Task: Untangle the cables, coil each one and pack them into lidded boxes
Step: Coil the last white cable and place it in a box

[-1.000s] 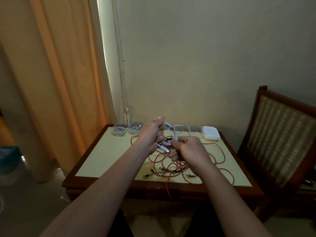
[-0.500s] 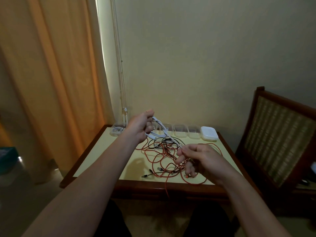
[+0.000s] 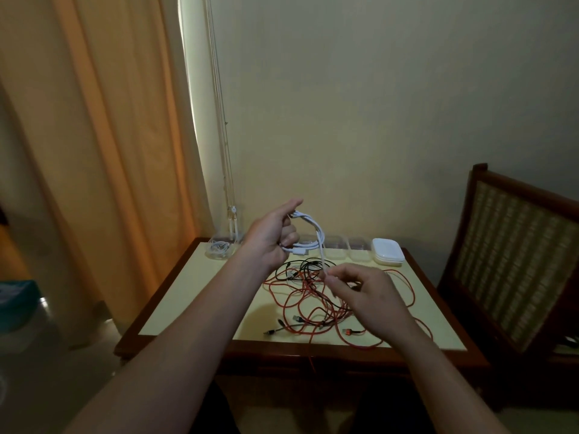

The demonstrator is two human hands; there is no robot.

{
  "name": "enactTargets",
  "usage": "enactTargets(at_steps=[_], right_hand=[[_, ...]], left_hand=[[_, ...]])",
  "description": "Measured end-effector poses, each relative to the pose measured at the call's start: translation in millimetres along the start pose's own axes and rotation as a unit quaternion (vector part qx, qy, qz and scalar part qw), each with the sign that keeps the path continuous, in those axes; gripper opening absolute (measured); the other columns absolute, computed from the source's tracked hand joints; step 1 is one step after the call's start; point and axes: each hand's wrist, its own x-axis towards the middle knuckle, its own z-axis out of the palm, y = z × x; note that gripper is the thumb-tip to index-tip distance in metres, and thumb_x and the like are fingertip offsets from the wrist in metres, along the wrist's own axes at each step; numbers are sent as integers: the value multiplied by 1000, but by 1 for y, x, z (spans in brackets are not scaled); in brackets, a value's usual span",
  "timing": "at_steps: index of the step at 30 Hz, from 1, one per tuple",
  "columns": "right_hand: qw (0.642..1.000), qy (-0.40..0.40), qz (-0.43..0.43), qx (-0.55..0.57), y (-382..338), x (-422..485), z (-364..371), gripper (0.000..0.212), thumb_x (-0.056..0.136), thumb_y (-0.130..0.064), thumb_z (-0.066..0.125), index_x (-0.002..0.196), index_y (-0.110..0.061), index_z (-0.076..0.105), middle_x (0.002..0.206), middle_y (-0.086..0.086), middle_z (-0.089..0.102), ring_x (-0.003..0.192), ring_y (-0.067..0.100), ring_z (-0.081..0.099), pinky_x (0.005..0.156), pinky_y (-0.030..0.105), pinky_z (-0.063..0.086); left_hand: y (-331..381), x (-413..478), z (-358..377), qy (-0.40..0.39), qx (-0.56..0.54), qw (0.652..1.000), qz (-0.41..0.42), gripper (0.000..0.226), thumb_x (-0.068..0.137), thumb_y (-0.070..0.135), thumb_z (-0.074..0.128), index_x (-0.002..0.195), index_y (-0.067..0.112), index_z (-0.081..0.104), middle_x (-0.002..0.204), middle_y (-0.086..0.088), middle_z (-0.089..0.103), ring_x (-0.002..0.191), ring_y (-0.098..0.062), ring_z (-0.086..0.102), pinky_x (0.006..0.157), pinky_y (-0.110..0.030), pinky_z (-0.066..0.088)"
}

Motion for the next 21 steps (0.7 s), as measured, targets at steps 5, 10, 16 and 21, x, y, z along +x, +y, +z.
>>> enactTargets(at_steps=[5,10,16,21], right_hand=[[998,64,-17,-13,-7,7,19,8,92,-24,72,96,-28,77,79,-12,73,76,-1,66,64,13,49],[979,78,84,168,-15,12,35,17,91,-11,66,104,-18,72,76,5,75,76,21,74,83,45,61],[932,92,127,326,-23,13,40,15,87,-22,78,100,-14,77,89,6,78,86,20,76,92,40,59],[909,173,136,355,-11,18,44,16,87,-20,78,100,-9,77,89,8,78,90,23,76,92,40,59]], left_hand=[[-12,0,4,31,16,998,47,11,96,18,64,96,7,66,47,7,20,34,-7,20,35,-20,26],[-24,3,5,90,51,990,91,15,95,22,67,88,11,60,46,8,25,35,-9,25,45,-25,30],[-32,-2,6,119,57,986,105,18,94,27,68,82,15,61,48,7,27,41,-9,26,52,-28,30],[-37,-4,8,94,36,991,87,15,97,27,63,91,13,63,54,6,26,48,-10,25,51,-26,25]])
